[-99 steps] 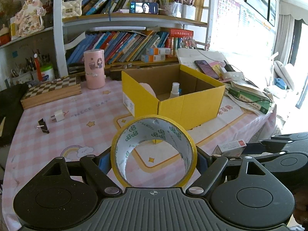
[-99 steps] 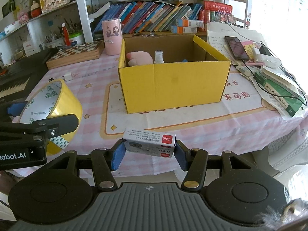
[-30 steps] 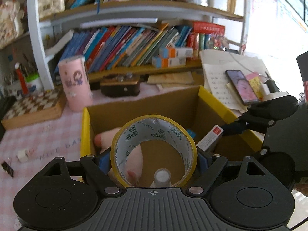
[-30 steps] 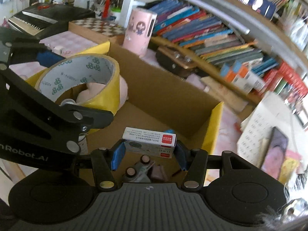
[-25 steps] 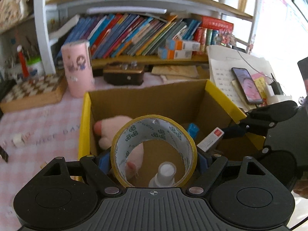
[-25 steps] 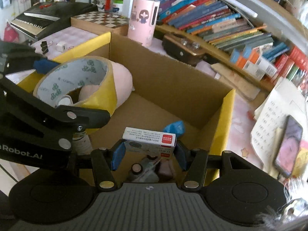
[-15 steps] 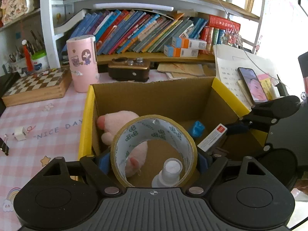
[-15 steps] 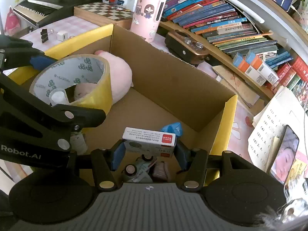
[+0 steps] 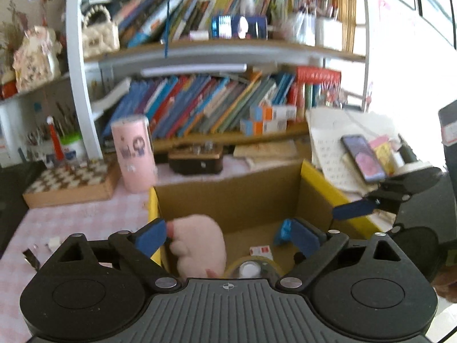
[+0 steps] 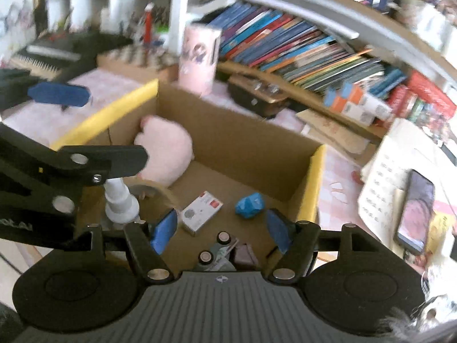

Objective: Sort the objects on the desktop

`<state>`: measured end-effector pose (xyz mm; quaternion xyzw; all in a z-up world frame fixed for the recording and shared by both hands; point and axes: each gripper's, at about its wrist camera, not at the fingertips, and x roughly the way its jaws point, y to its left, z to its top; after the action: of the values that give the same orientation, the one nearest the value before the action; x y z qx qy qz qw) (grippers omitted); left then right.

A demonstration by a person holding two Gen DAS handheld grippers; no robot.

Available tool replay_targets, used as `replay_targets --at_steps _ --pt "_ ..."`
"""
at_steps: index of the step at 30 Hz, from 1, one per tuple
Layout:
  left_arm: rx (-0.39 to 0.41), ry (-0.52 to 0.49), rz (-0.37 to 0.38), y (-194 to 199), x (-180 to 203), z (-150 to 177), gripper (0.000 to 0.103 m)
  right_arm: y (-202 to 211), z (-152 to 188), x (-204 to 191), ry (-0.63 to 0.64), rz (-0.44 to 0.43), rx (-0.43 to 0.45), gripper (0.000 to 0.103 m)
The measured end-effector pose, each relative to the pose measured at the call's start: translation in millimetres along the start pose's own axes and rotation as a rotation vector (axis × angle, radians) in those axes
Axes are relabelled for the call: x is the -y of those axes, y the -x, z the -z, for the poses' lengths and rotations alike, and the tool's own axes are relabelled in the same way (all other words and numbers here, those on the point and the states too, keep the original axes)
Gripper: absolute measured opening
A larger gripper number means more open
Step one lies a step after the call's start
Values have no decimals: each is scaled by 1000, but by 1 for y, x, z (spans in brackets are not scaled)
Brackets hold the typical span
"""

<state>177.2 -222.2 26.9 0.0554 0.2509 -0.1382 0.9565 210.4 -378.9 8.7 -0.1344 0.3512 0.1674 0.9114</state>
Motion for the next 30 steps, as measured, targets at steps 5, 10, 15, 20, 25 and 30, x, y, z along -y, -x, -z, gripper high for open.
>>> replay_targets --at_steps 5,10,15,20,25,30 --pt "41 33 -17 27 -6 1 97 35 10 -1 -115 79 88 72" --pt "56 40 -48 50 -15 10 100 64 24 -5 -208 131 129 72" --pt "37 32 -47 60 -23 25 100 82 37 -18 -274 169 134 72" --pt "-1 20 -25 70 -29 43 100 89 51 -37 -343 206 119 73" --pt "-27 10 -8 83 -41 59 100 93 65 -65 -419 253 100 74" --pt "-59 -4 -16 97 -57 73 101 98 76 -101 -454 288 80 74"
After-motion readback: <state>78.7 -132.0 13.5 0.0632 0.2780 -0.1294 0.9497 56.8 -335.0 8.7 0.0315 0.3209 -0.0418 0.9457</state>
